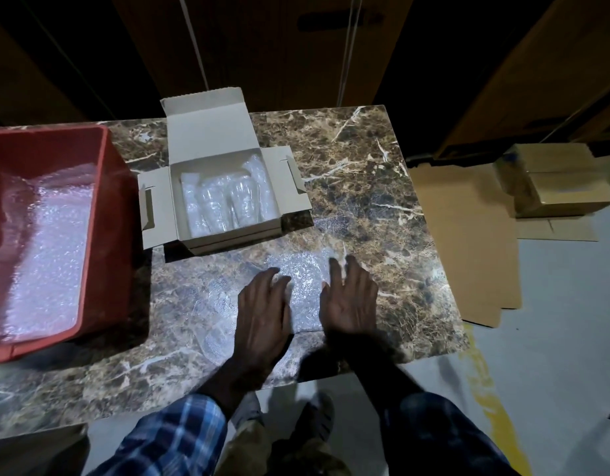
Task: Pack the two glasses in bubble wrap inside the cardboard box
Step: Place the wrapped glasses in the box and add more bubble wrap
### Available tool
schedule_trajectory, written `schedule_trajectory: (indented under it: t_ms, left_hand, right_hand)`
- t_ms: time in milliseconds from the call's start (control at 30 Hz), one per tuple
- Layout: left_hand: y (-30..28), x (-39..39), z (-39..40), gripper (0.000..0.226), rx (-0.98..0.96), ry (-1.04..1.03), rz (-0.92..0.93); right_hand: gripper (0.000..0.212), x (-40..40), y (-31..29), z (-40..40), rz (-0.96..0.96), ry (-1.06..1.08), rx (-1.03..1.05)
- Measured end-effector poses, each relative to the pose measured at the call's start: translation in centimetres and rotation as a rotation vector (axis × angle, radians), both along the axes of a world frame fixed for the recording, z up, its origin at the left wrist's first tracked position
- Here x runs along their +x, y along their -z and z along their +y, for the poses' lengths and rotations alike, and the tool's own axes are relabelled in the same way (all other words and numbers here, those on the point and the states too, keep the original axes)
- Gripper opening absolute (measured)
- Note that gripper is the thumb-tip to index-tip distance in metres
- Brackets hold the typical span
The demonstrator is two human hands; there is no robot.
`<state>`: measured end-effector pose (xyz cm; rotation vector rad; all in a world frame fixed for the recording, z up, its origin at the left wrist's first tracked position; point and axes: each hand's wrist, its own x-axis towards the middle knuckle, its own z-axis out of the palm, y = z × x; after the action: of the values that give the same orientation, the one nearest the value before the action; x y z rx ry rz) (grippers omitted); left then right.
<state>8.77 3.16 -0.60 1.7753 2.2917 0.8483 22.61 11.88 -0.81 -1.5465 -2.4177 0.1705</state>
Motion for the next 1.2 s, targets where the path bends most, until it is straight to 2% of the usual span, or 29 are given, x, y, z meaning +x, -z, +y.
schedule_trajectory:
  t_ms: [67, 133, 300, 400, 467, 600, 667, 867, 933, 1033, 1067, 1133, 1167, 1200]
  left_hand:
    - [0.9, 0.1, -0.1, 0.041, -0.063, 0.137, 0.083]
    - [1.9, -0.1, -0.1, 0.05, -0.183, 0.191, 0.116]
    - [3.0, -1.3, -0.5, 0.063, -0.341, 0.238, 0.237]
    - [3.0, -1.7, -0.6, 0.069, -0.367, 0.228, 0.233]
    - [2.7, -1.8, -0.7, 0.073, -0.374, 0.208, 0.193]
    - [1.8, -1.4, -1.9, 0.075, -0.298, 0.33, 0.204]
    - [2.2, -1.2, -2.6, 0.077, -0.277, 0.398, 0.23]
    - [2.8, -2.0, -3.3, 0.08, -0.312, 0.36, 0.281]
    - [2.7, -2.3, -3.2, 0.077, -0.273, 0.358, 0.298]
    - [2.6, -2.3, -3.1, 0.063, -0.149, 0.408, 0.318]
    - [2.6, -2.0, -3.1, 0.056, -0.097, 0.426, 0.311]
    - [2.6, -1.5, -3.2, 0.043, -0.002, 0.441, 0.284]
    - [2.7, -1.3, -3.2, 0.038, 0.032, 0.441, 0.272]
    - [2.7, -1.2, -3.2, 0.035, 0.054, 0.44, 0.26]
  right_hand:
    - [0.055, 0.1, 1.2, -0.1, -0.028, -0.177, -0.031]
    - [0.055, 0.1, 2.5, -0.1, -0.079, -0.279, -0.094]
    - [0.066, 1.4, 3.7, 0.3, -0.159, -0.202, -0.154]
    - [0.078, 2.9, 3.6, 0.7, -0.145, -0.127, -0.146]
    - [0.078, 3.3, 3.0, 0.8, -0.125, -0.141, -0.114]
    - [0.069, 3.8, 2.5, -0.8, -0.105, -0.409, 0.101]
    - [0.072, 4.2, 2.8, -2.1, -0.112, -0.463, 0.114]
    - [0.079, 5.2, 4.2, -1.9, -0.055, -0.292, 0.116]
    - [0.071, 5.6, 3.9, -1.5, -0.041, -0.347, 0.161]
    - [0.044, 5.5, 3.4, -1.5, 0.056, -0.491, 0.271]
    - [0.044, 5.4, 3.2, -1.6, 0.099, -0.516, 0.288]
    - [0.064, 5.2, 3.0, -1.8, 0.135, -0.554, 0.282]
    - [0.062, 5.1, 3.0, -2.0, 0.145, -0.55, 0.286]
    - [0.048, 4.9, 3.0, -2.2, 0.162, -0.541, 0.291]
